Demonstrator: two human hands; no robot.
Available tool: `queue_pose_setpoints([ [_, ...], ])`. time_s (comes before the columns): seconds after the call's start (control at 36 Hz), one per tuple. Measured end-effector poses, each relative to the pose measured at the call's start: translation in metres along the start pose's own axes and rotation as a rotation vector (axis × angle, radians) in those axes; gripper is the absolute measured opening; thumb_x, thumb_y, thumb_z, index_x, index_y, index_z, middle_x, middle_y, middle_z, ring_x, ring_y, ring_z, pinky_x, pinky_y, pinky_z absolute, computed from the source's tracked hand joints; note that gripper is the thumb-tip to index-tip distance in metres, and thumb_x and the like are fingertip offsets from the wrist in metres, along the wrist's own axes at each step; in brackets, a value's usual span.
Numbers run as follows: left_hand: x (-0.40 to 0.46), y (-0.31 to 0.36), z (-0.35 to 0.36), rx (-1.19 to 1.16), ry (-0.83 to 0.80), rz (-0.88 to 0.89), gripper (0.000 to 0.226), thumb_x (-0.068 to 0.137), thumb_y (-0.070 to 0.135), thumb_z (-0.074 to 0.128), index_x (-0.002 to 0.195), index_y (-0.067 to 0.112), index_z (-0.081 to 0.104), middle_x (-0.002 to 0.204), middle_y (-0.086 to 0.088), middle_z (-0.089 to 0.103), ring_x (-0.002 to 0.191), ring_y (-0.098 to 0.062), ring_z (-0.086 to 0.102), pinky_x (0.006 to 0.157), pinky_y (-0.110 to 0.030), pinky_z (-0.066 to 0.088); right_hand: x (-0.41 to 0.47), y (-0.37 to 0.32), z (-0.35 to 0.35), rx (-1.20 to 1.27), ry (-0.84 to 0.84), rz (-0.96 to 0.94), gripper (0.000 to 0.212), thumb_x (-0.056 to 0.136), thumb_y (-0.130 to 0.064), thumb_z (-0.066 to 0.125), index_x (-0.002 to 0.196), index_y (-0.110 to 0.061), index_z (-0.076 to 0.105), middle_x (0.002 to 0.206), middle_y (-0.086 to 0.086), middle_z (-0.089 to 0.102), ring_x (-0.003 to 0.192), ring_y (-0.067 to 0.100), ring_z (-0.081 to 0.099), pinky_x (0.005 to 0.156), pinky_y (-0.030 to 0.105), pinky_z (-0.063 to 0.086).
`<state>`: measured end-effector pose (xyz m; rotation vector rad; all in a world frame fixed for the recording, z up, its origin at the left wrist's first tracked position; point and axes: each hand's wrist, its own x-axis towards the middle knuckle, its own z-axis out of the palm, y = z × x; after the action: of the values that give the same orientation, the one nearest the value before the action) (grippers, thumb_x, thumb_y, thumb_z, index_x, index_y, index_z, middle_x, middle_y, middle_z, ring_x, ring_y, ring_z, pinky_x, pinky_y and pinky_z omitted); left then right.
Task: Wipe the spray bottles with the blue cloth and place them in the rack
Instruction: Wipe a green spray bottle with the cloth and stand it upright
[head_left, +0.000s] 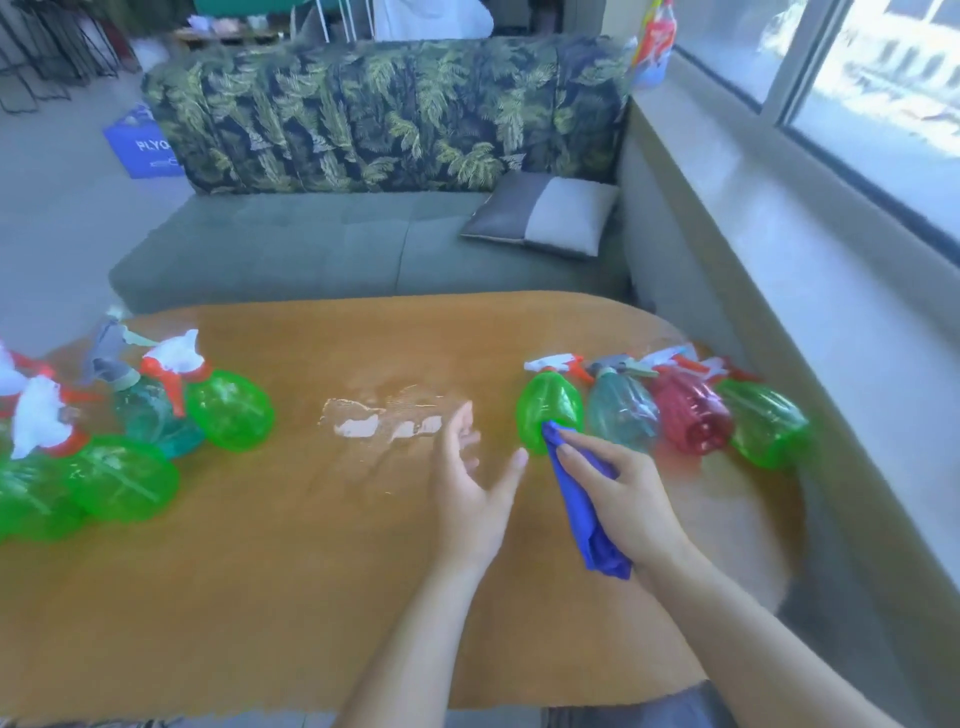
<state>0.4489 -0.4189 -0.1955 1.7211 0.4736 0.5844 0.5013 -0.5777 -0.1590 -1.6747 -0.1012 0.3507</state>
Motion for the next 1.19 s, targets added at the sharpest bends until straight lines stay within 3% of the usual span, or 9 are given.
queue_pose_setpoints([
  [0.11,0.005,0.004,0.034,0.049,-0.100,0.037,0.078,0.087,0.018,0.091,0.152,0.029,0.050,0.146,0.022,0.052,0.132,0.004,0.052,0.111,-0.029,0.047,-0.009,0.003,-0.035,0.025,0.073,0.023,0.019,0.100,-0.030,0.069,0.115,-0.038,0.079,0.084,-0.009,0.077,0.061,0.007,0.064,0.058,0.023,0.048],
  [0.28,0.030,0.006,0.069,0.302,-0.157,0.116,0.080,0.079,0.027,0.097,0.150,0.033,0.059,0.156,-0.007,0.045,0.151,-0.021,0.037,0.126,-0.035,0.029,-0.010,0.006,-0.061,0.068,0.144,0.065,0.019,0.099,-0.029,0.071,0.114,-0.038,0.079,0.093,-0.007,0.080,0.064,0.009,0.067,0.061,0.027,0.051],
  [0.33,0.034,0.005,0.076,0.315,-0.184,0.091,0.079,0.079,0.031,0.097,0.148,0.038,0.060,0.160,-0.007,0.039,0.153,-0.018,0.031,0.127,-0.036,0.028,-0.009,0.006,-0.065,0.069,0.167,0.071,0.018,0.099,-0.028,0.071,0.113,-0.038,0.079,0.100,-0.014,0.080,0.074,0.010,0.073,0.069,0.029,0.057],
  [0.47,0.043,-0.002,0.082,0.300,-0.141,0.078,0.075,0.078,0.025,0.096,0.144,0.036,0.062,0.154,-0.006,0.045,0.148,-0.020,0.039,0.117,-0.023,0.028,-0.009,0.006,-0.074,0.064,0.197,0.095,0.019,0.099,-0.029,0.071,0.114,-0.037,0.079,0.109,-0.026,0.076,0.091,0.006,0.075,0.083,0.033,0.061],
  [0.64,0.044,0.005,0.074,0.234,-0.036,0.115,0.068,0.081,0.014,0.090,0.139,0.033,0.062,0.135,0.001,0.060,0.122,-0.005,0.051,0.103,-0.004,0.032,-0.020,-0.003,-0.076,0.069,0.200,0.108,0.019,0.100,-0.031,0.070,0.115,-0.039,0.078,0.108,-0.022,0.077,0.086,0.009,0.075,0.073,0.027,0.057],
  [0.72,0.037,0.011,0.060,0.113,0.020,0.071,0.063,0.082,0.029,0.087,0.140,0.034,0.061,0.140,0.007,0.064,0.129,-0.011,0.058,0.117,-0.038,0.045,-0.029,-0.012,-0.072,0.083,0.180,0.109,0.019,0.101,-0.033,0.068,0.115,-0.041,0.078,0.106,-0.018,0.078,0.077,0.008,0.073,0.064,0.022,0.053],
  [0.78,0.025,0.022,0.049,-0.012,0.033,0.025,0.064,0.081,0.038,0.083,0.141,0.038,0.059,0.143,0.011,0.063,0.135,-0.015,0.059,0.117,-0.048,0.047,-0.036,-0.017,-0.066,0.093,0.157,0.111,0.019,0.102,-0.033,0.067,0.114,-0.043,0.078,0.098,-0.011,0.079,0.067,0.011,0.068,0.061,0.025,0.052],
  [0.97,-0.029,0.064,0.024,-0.456,-0.042,-0.154,0.064,0.073,0.049,0.087,0.132,0.045,0.062,0.136,0.005,0.071,0.128,-0.023,0.068,0.115,-0.062,0.049,-0.064,-0.032,-0.035,0.065,0.101,0.081,0.019,0.103,-0.037,0.063,0.113,-0.045,0.077,0.091,-0.011,0.078,0.070,0.009,0.068,0.067,0.029,0.052],
  [1.19,-0.063,0.079,-0.010,-0.417,-0.252,-0.084,0.064,0.073,0.051,0.083,0.131,0.036,0.059,0.128,0.002,0.073,0.116,-0.014,0.069,0.108,-0.050,0.051,-0.103,-0.042,-0.025,0.033,0.199,-0.031,0.018,0.103,-0.032,0.064,0.110,-0.042,0.077,0.099,-0.014,0.079,0.079,0.010,0.073,0.074,0.031,0.056],
])
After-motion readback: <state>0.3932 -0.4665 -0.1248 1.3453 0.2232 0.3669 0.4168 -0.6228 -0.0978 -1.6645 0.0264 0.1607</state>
